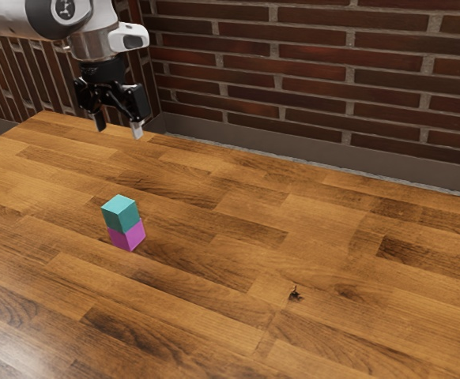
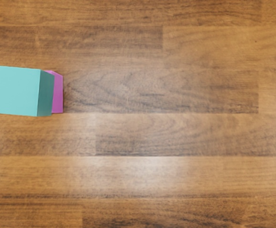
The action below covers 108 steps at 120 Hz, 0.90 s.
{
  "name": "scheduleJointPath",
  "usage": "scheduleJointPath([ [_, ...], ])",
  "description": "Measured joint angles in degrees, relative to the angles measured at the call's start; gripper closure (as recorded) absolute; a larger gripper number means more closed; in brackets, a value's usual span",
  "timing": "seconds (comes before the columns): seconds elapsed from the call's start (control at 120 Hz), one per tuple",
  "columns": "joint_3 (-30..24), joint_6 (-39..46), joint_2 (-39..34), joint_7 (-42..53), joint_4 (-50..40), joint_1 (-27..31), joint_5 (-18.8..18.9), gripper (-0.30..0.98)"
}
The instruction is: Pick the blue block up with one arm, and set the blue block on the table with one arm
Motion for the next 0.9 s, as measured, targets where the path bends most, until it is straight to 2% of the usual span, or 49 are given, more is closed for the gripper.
scheduleJointPath([
  [0.025, -8.41, -1.46, 2.54, 1.41, 4.95, 8.16, 0.68, 0.00],
  [0.05, -13.70, -2.76, 4.18, 2.76, 8.08, 12.99, 1.18, 0.00],
  [0.117, -20.07, -5.53, 6.13, 6.11, 11.85, 19.37, 2.12, 0.00],
  [0.183, -21.91, -7.53, 6.72, 9.10, 12.94, 22.14, 2.66, 0.00],
  [0.292, -22.60, -9.67, 6.74, 13.29, 13.61, 23.26, 2.68, 0.00],
  [0.383, -23.34, -11.61, -0.37, 16.16, 18.59, 24.88, 2.29, 0.00],
  [0.467, -22.81, -14.31, -4.01, 18.13, 17.70, 23.46, 2.02, 0.00],
  [0.542, -22.15, -16.37, -10.02, 18.48, 9.69, 27.34, 1.94, 0.00],
  [0.6, -21.25, -16.13, -15.92, 18.32, -1.35, 31.13, 0.99, 0.00],
  [0.692, -23.25, -11.67, -24.98, 16.77, -20.36, 32.44, -1.10, 0.00],
  [0.758, -25.21, -5.97, -27.36, 14.86, -30.93, 32.65, -3.60, 0.00],
  [0.842, -25.85, 0.61, -28.07, 12.29, -36.51, 32.76, -4.61, 0.00],
  [0.9, -25.24, 4.44, -27.72, 10.72, -37.85, 32.76, -2.62, 0.00],
])
